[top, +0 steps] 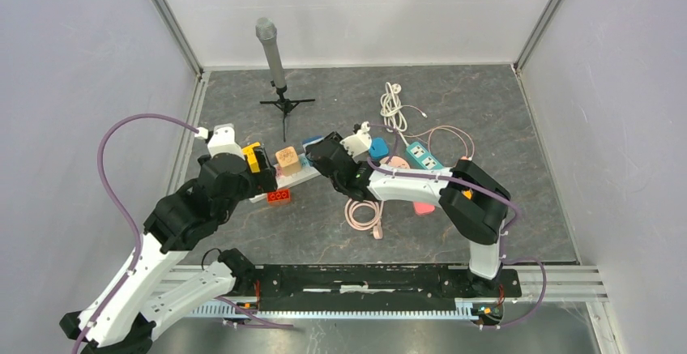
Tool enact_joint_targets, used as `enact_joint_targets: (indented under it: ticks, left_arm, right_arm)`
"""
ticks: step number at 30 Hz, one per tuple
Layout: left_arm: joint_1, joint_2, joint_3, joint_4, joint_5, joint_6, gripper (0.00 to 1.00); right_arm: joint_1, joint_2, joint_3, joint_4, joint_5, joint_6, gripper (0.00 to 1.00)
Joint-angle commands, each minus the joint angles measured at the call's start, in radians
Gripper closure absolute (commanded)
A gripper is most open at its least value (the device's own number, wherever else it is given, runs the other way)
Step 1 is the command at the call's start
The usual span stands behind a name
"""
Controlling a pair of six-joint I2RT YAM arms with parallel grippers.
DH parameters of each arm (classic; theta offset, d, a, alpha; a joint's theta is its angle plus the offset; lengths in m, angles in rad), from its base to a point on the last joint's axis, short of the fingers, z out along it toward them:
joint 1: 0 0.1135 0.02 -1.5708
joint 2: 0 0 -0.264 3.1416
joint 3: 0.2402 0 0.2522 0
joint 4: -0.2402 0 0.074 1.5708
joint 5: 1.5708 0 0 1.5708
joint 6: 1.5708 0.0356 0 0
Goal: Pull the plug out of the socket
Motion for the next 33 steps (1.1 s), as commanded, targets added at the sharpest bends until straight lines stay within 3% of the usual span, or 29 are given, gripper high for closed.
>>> enact_joint_targets:
  ticks: [1, 4, 6, 12, 23, 33]
  left_arm:
    - [0.005, -0.013, -0.017, 0.037, -0.044, 0.039, 0.00]
    - [0.005, 0.007, -0.024, 0.058, -0.039, 0.044, 0.00]
    - [0.006, 0.031, -0.023, 0.069, -0.028, 0.046, 0.00]
    - [0.007, 0.123, 0.016, 0.104, 0.033, 0.034, 0.00]
    - [0.074, 0.307, 0.081, 0.229, 0.191, 0.017, 0.00]
    - [0.176, 0.475, 0.120, 0.309, 0.340, -0.010, 0.00]
  right_arm:
    - [-0.014, 0.005, 0.005, 0.037, 0.056, 0.042, 0.57]
    - [-0.029, -0.006, -0.035, 0.086, 0.064, 0.037, 0.77]
    - [-0.047, -0.016, -0.056, 0.101, 0.049, 0.031, 0.85]
    - [-0.121, -0.066, -0.133, 0.162, -0.035, -0.018, 0.98]
    - [-0.339, -0.099, -0.204, 0.257, -0.512, -0.383, 1.00]
    - [-0.448, -0.008, -0.055, 0.136, -0.852, -0.743, 0.99]
